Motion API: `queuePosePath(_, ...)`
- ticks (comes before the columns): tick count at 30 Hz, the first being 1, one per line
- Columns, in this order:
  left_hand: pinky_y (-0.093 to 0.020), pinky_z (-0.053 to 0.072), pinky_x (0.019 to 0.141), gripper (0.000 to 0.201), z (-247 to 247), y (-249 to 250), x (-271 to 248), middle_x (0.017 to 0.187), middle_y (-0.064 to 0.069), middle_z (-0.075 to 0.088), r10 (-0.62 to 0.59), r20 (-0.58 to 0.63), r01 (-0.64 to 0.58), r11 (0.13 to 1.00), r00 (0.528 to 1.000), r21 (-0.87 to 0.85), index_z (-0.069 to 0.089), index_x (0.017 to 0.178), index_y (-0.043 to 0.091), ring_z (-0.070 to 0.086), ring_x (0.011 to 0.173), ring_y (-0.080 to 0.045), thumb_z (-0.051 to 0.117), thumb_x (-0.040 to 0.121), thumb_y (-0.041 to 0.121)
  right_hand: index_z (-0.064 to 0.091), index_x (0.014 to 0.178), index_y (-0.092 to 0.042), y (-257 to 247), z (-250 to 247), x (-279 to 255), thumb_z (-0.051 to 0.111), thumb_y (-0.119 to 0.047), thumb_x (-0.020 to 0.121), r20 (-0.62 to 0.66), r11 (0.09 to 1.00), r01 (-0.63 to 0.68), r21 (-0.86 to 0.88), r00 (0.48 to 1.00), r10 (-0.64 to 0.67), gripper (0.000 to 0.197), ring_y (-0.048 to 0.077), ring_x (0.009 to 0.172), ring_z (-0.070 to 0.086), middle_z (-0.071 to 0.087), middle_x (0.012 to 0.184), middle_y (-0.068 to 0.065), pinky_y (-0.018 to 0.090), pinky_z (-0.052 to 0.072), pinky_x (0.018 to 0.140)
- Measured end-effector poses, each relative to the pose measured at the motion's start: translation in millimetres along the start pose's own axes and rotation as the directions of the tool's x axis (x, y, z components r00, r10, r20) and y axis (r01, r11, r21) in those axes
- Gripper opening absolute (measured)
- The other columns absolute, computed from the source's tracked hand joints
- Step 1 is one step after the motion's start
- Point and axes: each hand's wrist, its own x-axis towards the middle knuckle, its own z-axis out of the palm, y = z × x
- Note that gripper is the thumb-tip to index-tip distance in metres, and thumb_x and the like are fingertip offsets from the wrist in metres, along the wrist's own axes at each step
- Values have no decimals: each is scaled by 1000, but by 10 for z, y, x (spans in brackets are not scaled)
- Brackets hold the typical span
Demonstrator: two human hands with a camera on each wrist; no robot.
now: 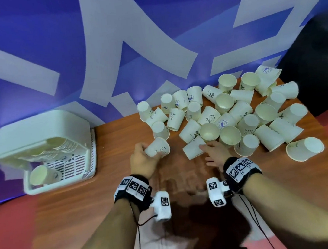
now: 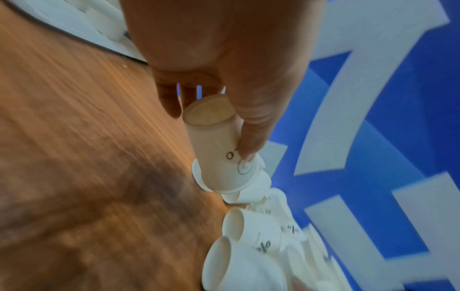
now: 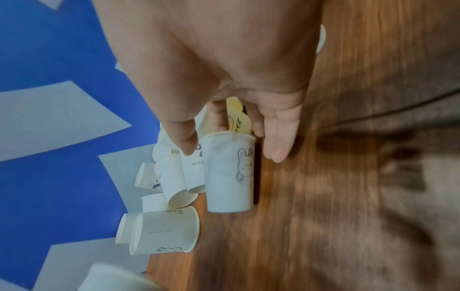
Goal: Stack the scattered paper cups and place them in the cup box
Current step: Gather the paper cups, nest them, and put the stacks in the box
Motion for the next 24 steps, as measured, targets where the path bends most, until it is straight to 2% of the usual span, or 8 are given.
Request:
queuePosePath(4, -28, 44, 63, 48, -145, -90, -90, 87, 5, 60, -131, -73, 114, 973, 989, -202, 49, 99, 20, 56, 73, -11, 83, 72, 41, 49, 128, -17, -10, 124, 70, 64, -34, 94, -7, 994, -43, 103, 999, 44, 41, 31, 113, 58, 54, 123, 7, 43, 53, 94)
queuePosePath(7, -37, 52, 72, 49, -206, -176, -120, 91, 1, 62, -185, -88, 146, 931, 979, -335, 51, 102, 18, 60, 74, -15, 82, 73, 43, 54, 110, -12, -2, 204, 107, 66, -31, 93, -55, 989, -63, 134, 996, 71, 28, 32, 111, 60, 59, 119, 14, 44, 54, 94)
queuePosePath(10, -43, 55, 77, 47, -254, -230, -140, 99, -4, 66, -215, -70, 167, 894, 974, -416, 51, 104, 22, 65, 80, -20, 80, 75, 45, 57, 98, -10, 2, 284, 104, 68, -33, 91, -37, 987, -63, 147, 997, 69, 26, 29, 105, 63, 61, 116, 13, 41, 56, 90)
queuePosePath(14, -35, 56, 67, 44, -355, -212, -187, 107, -10, 65, -229, -38, 182, 851, 973, -493, 51, 115, 17, 66, 81, -22, 74, 84, 38, 59, 99, -11, -153, 439, -25, 71, -31, 90, 56, 987, -23, 159, 998, 14, 25, 28, 101, 65, 63, 111, 11, 38, 56, 87)
queuePosePath(17, -32, 56, 64, 45, -478, -182, -227, 111, -12, 64, -221, -19, 179, 834, 975, -522, 50, 123, 12, 67, 86, -22, 71, 88, 32, 61, 97, -16, -371, 601, -209, 71, -25, 90, 159, 987, 26, 159, 986, -51, 15, 29, 105, 64, 64, 112, 11, 40, 55, 91)
queuePosePath(20, -32, 58, 64, 47, -676, -176, -270, 113, -15, 62, -205, 5, 174, 821, 979, -544, 46, 126, 17, 68, 83, -23, 70, 89, 31, 65, 99, -12, -566, 788, -373, 71, -23, 90, 249, 986, 100, 130, 960, -130, 16, 31, 109, 64, 65, 114, 14, 41, 56, 92)
queuePosePath(22, -34, 59, 65, 56, -841, -218, -286, 113, -18, 60, -196, 14, 171, 816, 980, -552, 41, 135, 23, 68, 80, -24, 70, 89, 33, 66, 103, -12, -679, 949, -459, 71, -22, 89, 291, 982, 142, 127, 941, -173, 17, 30, 109, 64, 66, 115, 14, 41, 57, 90)
queuePosePath(24, -39, 61, 71, 62, -1021, -285, -301, 117, -17, 60, -183, 13, 161, 823, 983, -545, 39, 140, 29, 69, 87, -27, 71, 87, 37, 66, 105, -11, -776, 1140, -526, 70, -19, 90, 327, 976, 180, 122, 921, -211, 18, 28, 109, 64, 66, 117, 14, 40, 58, 88)
